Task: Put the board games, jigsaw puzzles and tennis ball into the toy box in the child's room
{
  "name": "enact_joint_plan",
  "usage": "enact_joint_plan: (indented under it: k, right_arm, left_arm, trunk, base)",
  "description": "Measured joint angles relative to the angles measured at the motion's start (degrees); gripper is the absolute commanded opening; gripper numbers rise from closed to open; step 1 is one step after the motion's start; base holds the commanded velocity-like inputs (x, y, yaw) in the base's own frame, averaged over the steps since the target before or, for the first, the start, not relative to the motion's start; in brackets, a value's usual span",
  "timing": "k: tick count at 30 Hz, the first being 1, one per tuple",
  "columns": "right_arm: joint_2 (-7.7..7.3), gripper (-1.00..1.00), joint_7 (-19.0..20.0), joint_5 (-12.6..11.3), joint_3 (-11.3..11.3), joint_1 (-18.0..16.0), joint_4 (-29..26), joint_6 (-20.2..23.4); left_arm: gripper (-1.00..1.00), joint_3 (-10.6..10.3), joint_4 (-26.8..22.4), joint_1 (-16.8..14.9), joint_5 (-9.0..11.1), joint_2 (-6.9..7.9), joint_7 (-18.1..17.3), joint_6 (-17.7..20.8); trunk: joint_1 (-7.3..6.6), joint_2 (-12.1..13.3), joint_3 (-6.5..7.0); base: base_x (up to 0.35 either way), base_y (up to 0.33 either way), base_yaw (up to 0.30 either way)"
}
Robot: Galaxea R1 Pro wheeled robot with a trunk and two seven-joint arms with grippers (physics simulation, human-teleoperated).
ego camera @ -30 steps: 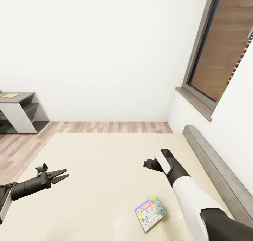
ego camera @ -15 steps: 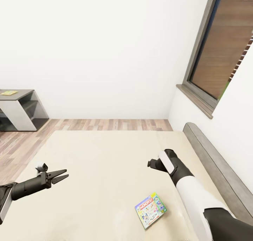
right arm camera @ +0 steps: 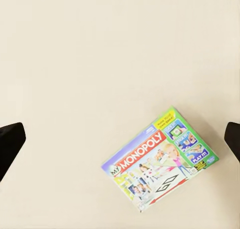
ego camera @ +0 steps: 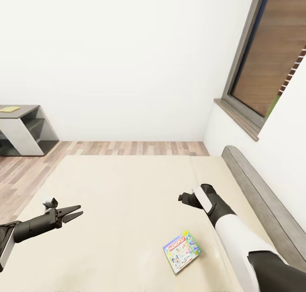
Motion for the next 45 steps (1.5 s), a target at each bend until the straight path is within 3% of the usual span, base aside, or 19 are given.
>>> enact_joint_plan:
  k: [10,16,22,32,45]
  right_arm:
    - [-0.05,1.0,2.84,5.73,0.0,0.0,1.51,-2.15]
    - [-0.06,1.0,5.98,7.13,0.0,-0.01,1.96,-3.06]
    - [-0.18,1.0,7.11,7.45,0.0,-0.01,2.59,-3.34]
    - [-2.14,1.0,7.56,7.57,0.0,-0.01,2.9,-3.49]
    - [-2.46,1.0,7.6,7.54,0.0,-0.01,2.92,-3.54]
  left_arm:
    - [1.0,0.0,0.0,0.0,0.0,-0.06,0.0,-0.42]
    - [1.0,0.0,0.01,0.0,0.0,-0.07,0.0,-0.51]
    - [1.0,-0.59,0.01,0.0,0.0,-0.07,0.0,-0.54]
    - [1.0,-2.88,0.01,0.0,0.03,-0.07,-0.01,-0.55]
    - [1.0,-3.23,0.0,-0.01,0.13,-0.05,-0.01,-1.25]
  trunk:
    - [0.0,0.0,-0.94]
    - [0.0,0.0,-1.51]
    - [0.0,0.0,-2.08]
    - [0.0,-0.01,-3.02]
    - [0.0,-0.01,-4.25]
  base:
    - [0.0,0.0,0.0]
    - [0.0,0.0,0.0]
    - [0.0,0.0,0.0]
    - [0.0,0.0,0.0]
    - [0.0,0.0,0.0]
